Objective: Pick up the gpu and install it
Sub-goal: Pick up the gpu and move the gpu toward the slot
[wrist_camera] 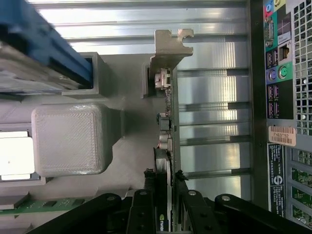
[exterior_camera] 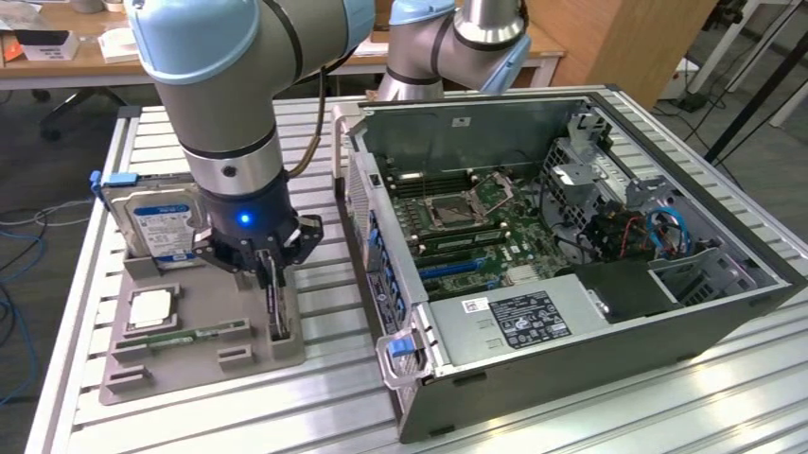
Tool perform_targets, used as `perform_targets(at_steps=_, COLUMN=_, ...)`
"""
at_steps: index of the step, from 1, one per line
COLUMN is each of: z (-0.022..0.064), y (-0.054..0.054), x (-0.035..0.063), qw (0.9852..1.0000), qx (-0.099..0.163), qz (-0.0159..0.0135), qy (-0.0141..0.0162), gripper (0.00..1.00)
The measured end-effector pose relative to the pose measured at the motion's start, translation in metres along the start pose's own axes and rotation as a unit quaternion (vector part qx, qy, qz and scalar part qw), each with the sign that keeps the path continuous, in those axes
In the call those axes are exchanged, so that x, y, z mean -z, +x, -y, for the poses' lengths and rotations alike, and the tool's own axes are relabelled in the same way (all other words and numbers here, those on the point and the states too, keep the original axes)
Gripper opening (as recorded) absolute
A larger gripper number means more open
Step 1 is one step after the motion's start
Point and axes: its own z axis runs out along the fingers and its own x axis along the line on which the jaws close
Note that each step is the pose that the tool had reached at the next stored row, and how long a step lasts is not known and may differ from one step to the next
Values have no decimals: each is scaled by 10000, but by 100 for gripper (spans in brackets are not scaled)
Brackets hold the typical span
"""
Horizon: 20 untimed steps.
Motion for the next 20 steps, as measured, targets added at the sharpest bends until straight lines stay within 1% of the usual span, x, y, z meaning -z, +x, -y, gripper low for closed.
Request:
perform_targets(at_steps=1, z=0, y=0, x=0, qw=10000, qx=0, qz=0, qy=0, gripper=26)
perform_targets(at_steps=20, z=0, y=0, x=0, qw=10000, qx=0, qz=0, qy=0, gripper=26)
